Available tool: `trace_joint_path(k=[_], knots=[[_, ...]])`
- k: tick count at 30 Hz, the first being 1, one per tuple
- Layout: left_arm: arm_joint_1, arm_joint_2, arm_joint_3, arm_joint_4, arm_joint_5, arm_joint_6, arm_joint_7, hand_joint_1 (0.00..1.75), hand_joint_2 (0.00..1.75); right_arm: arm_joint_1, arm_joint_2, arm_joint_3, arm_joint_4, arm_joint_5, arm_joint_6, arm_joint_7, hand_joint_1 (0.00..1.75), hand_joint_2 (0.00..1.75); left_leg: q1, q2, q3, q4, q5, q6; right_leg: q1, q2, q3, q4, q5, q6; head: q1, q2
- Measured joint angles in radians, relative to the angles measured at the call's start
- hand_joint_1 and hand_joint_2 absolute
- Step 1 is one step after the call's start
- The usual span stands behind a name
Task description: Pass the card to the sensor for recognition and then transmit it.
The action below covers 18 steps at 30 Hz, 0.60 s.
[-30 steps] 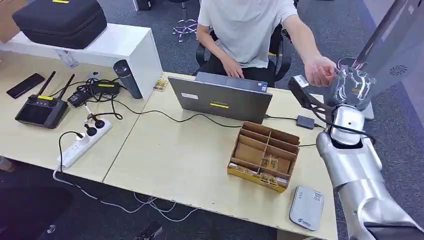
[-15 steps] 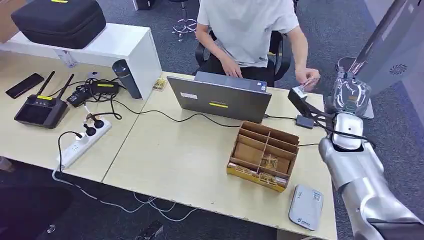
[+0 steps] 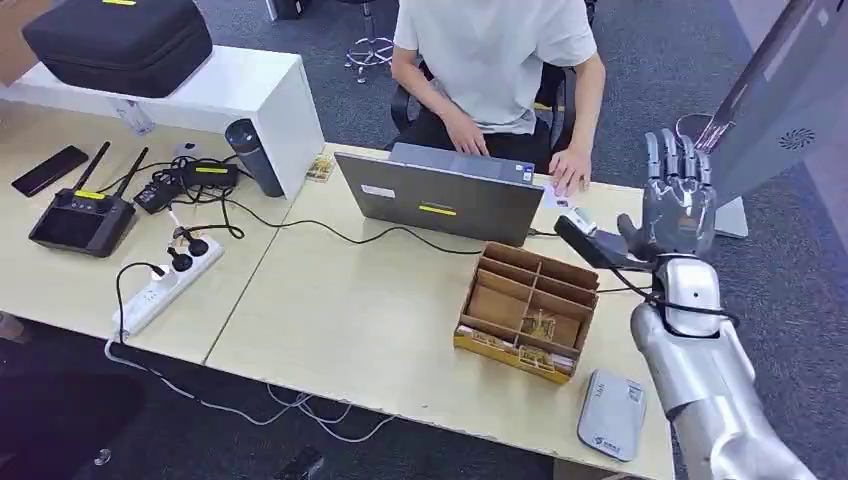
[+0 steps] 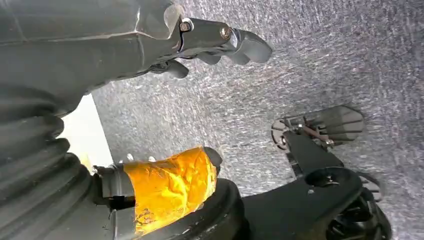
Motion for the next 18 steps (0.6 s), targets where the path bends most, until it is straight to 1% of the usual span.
trace_joint_path(k=[1, 2, 5, 9, 10, 12, 14, 18], knots=[[0.003, 0.000, 0.004, 0.000, 0.005, 0.000, -0.006, 0.00, 1.75, 0.038, -0.002, -0.004, -0.047, -0.034, 0.003, -0.030, 0.00, 1.75, 0.000, 0.000, 0.000, 0.000, 0.000, 0.000, 0.000, 0.000, 0.000, 0.000, 0.000, 0.000, 0.000, 0.000], [0.009, 0.000, 0.013, 0.000, 0.011, 0.000, -0.015, 0.00, 1.75, 0.092, -0.005, -0.008, -0.120, -0.073, 0.011, -0.062, 0.00, 1.75, 0.000, 0.000, 0.000, 0.000, 0.000, 0.000, 0.000, 0.000, 0.000, 0.000, 0.000, 0.000, 0.000, 0.000], [0.023, 0.000, 0.016, 0.000, 0.012, 0.000, -0.021, 0.00, 1.75, 0.177, -0.009, -0.011, -0.217, -0.092, 0.020, -0.079, 0.00, 1.75, 0.000, 0.001, -0.001, 0.000, -0.001, -0.001, 0.000, 0.001, -0.001, 0.000, 0.000, 0.000, 0.000, 0.000], [0.026, 0.000, 0.024, 0.000, 0.013, 0.000, -0.023, 0.00, 1.75, 0.223, -0.018, -0.016, -0.306, -0.100, 0.033, -0.082, 0.00, 1.75, 0.000, 0.001, -0.001, 0.000, -0.001, -0.001, 0.000, 0.001, -0.001, 0.000, 0.000, 0.000, 0.000, 0.000], [0.027, 0.000, 0.026, 0.000, 0.014, 0.000, -0.023, 0.00, 1.75, 0.231, -0.018, -0.017, -0.320, -0.111, 0.037, -0.089, 0.00, 1.75, 0.000, 0.001, -0.001, 0.000, -0.001, -0.001, 0.000, 0.001, -0.002, 0.000, 0.000, 0.000, 0.000, 0.000], [0.029, -0.001, 0.032, 0.000, 0.023, -0.001, -0.028, 0.00, 1.75, 0.273, -0.022, -0.021, -0.371, -0.170, 0.050, -0.127, 0.00, 1.75, 0.000, 0.000, -0.001, 0.000, -0.001, -0.001, 0.000, 0.000, -0.001, 0.000, 0.000, 0.000, 0.000, 0.000], [0.034, -0.002, 0.040, 0.000, 0.030, -0.001, -0.032, 0.00, 1.75, 0.353, -0.024, -0.023, -0.455, -0.210, 0.050, -0.166, 0.00, 1.75, 0.001, -0.001, -0.001, 0.000, -0.001, -0.001, 0.001, -0.001, 0.000, 0.000, -0.001, -0.001, 0.000, 0.000], [0.041, -0.002, 0.051, 0.000, 0.037, -0.001, -0.033, 0.00, 1.75, 0.529, -0.026, -0.021, -0.622, -0.217, 0.035, -0.212, 0.00, 1.75, 0.001, -0.002, -0.002, -0.001, -0.003, -0.002, 0.001, -0.001, -0.001, 0.000, -0.002, -0.001, 0.000, 0.000]])
